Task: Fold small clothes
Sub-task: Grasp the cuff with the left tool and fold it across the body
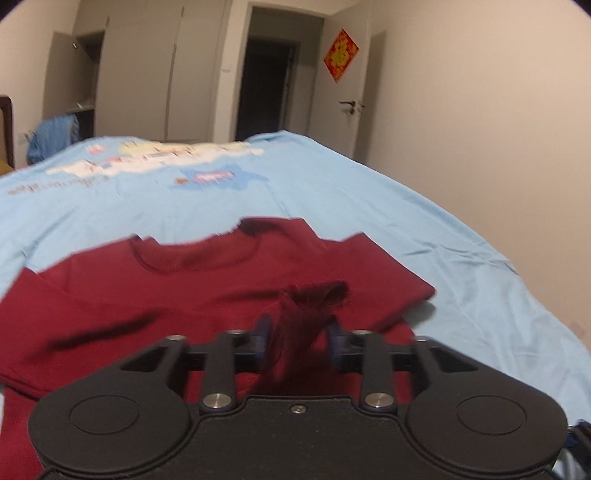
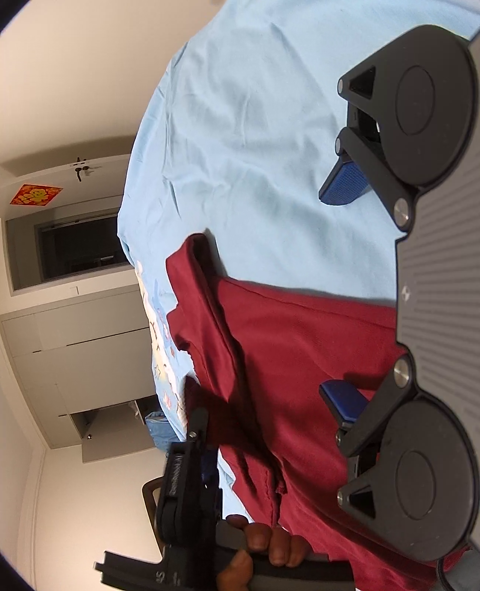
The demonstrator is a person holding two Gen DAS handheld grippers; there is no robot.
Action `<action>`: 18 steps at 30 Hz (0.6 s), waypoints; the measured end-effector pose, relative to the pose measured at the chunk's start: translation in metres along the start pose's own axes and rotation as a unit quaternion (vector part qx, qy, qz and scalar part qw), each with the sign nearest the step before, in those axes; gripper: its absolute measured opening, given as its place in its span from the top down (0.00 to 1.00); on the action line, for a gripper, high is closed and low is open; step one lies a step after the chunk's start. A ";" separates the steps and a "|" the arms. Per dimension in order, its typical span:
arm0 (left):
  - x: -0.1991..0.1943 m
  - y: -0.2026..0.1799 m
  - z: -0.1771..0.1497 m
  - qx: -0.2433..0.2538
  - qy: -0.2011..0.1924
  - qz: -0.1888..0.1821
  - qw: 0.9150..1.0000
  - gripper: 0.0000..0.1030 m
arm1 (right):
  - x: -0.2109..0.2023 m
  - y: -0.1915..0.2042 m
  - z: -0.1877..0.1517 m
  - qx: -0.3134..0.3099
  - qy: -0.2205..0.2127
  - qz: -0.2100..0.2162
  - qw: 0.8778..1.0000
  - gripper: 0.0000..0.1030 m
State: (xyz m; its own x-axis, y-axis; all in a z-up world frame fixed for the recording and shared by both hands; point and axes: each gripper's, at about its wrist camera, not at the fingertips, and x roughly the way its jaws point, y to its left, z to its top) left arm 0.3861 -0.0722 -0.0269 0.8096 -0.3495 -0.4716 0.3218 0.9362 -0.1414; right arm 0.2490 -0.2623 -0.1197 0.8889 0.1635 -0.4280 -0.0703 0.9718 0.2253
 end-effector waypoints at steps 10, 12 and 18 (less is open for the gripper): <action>-0.058 0.044 -0.009 0.015 -0.015 0.064 0.998 0.08 | 0.003 0.009 0.014 -0.020 -0.017 -0.005 1.000 0.00; -0.072 0.060 -0.017 0.028 -0.005 0.123 0.992 0.08 | 0.007 0.011 0.021 -0.027 -0.019 -0.003 0.999 0.00; -0.084 0.130 -0.043 0.055 0.036 0.269 0.961 0.08 | 0.038 0.037 0.048 -0.068 -0.009 0.015 0.998 0.00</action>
State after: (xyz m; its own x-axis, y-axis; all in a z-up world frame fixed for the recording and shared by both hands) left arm 0.3391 0.0806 -0.0428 0.8383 0.1911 -0.5107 -0.0808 0.9698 0.2303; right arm 0.3021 -0.2283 -0.0857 0.8933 0.1911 -0.4067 -0.1566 0.9807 0.1170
